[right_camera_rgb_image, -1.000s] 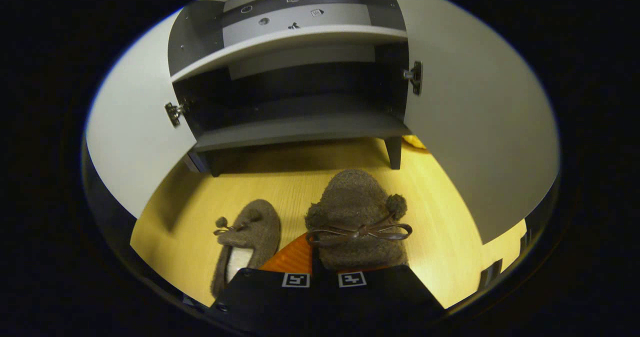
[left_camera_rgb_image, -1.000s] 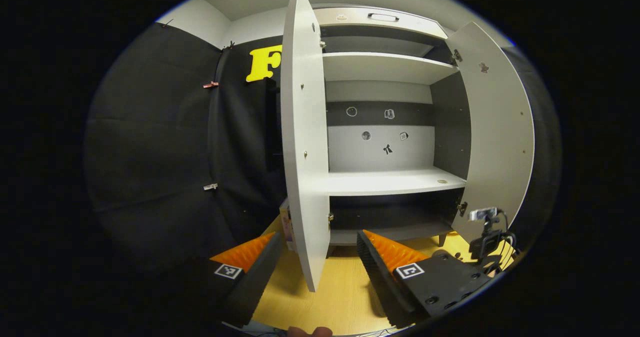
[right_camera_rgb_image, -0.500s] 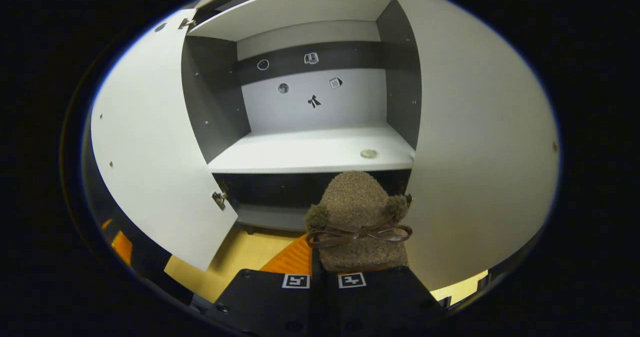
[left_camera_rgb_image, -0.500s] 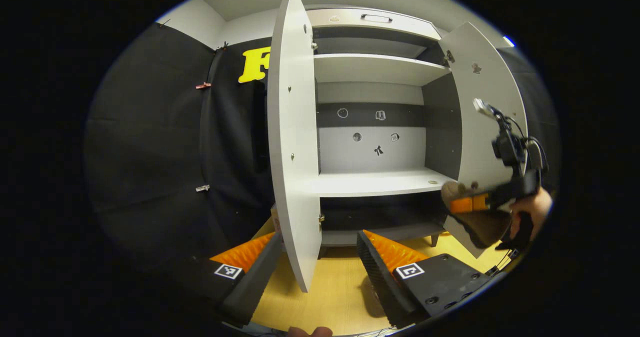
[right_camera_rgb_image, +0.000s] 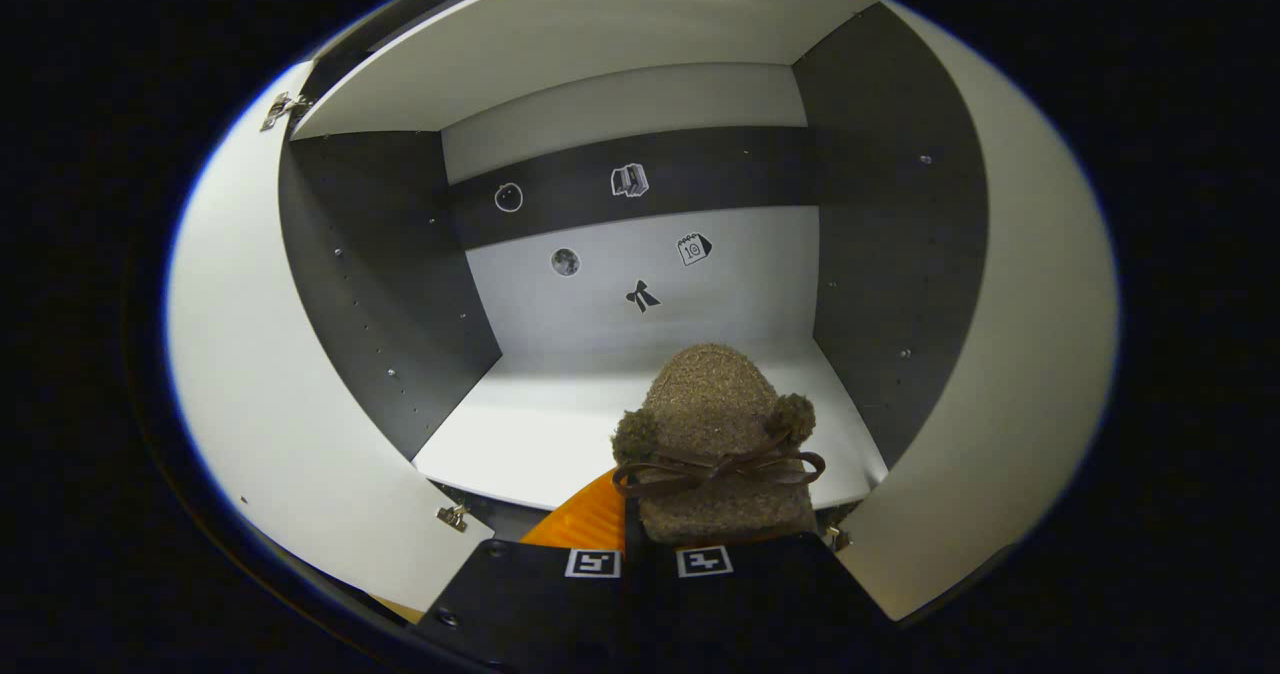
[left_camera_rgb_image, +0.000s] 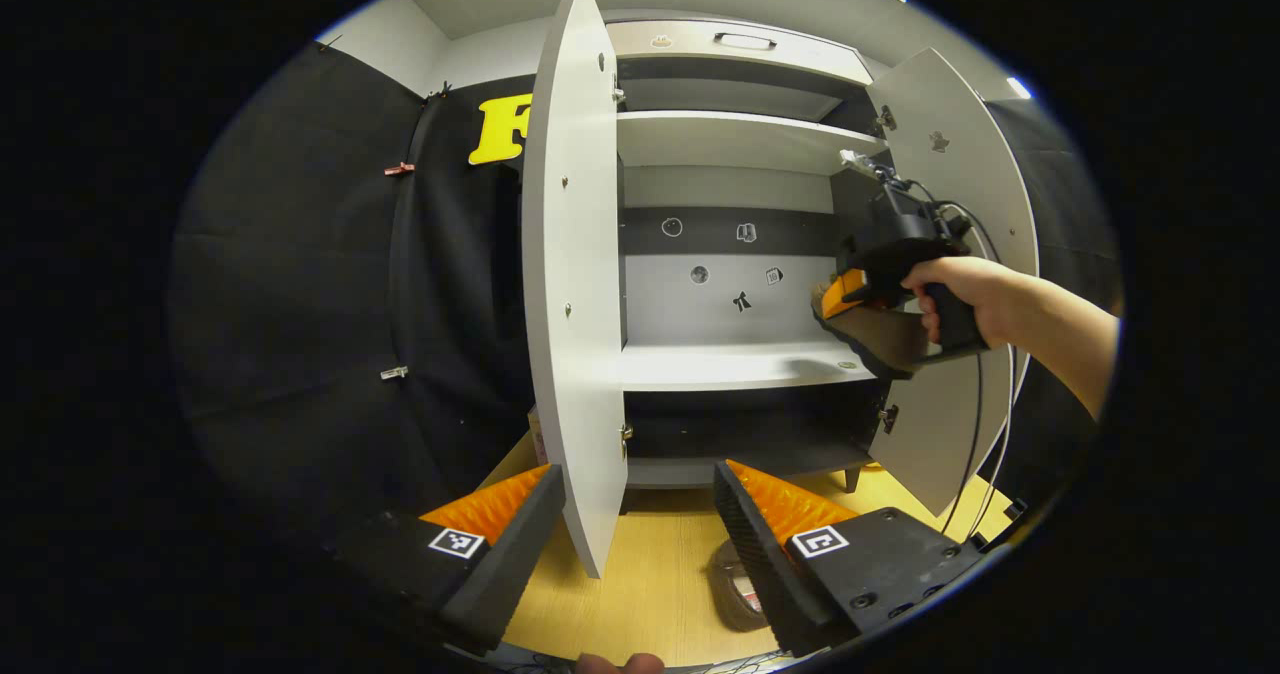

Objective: Grab one shoe with the right hand and put it into the shoe cabinet, grab the other shoe with the left hand and put it into the shoe cabinet; then close the right door with the right hand and the left door with the left hand.

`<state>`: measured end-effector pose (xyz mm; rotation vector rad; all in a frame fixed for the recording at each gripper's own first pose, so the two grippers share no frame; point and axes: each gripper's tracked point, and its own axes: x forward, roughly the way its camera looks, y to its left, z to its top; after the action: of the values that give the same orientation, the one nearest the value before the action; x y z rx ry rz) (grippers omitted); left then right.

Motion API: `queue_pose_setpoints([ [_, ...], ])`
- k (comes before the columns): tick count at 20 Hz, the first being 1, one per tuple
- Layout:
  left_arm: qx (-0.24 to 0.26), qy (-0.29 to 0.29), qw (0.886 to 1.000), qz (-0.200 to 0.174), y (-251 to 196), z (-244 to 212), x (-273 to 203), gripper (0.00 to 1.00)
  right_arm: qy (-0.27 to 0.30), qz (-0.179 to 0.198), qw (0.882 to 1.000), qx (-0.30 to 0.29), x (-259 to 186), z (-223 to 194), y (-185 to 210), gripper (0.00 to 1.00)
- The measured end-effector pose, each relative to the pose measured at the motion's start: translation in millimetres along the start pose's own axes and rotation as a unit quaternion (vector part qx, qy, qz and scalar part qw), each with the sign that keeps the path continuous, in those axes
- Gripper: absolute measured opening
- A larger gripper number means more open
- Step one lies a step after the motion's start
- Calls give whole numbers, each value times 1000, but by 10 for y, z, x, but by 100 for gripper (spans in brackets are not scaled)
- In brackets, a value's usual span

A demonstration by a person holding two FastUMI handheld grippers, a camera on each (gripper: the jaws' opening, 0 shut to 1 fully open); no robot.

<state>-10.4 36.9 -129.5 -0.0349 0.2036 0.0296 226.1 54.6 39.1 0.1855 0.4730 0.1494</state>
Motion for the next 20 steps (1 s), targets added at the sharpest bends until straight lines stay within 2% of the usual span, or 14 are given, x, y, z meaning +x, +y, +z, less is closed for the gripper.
queue_pose_setpoints([
  [4, -5, 5, 1000, 14, 34, -24, 48, 95, 7, -8, 1000, -5, 588, 195, -61, 6],
  [11, -12, 16, 1000, 25, 10, -88, 171, 95, 22, -33, 999, 17, 1501, 160, -275, 6],
  [17, -17, 32, 999, 31, 42, -182, 246, 95, 49, -54, 997, 10, 1877, -20, -385, 5],
  [20, -20, 35, 999, 27, 53, -201, 272, 95, 54, -56, 996, 33, 1904, -14, -382, 8],
])
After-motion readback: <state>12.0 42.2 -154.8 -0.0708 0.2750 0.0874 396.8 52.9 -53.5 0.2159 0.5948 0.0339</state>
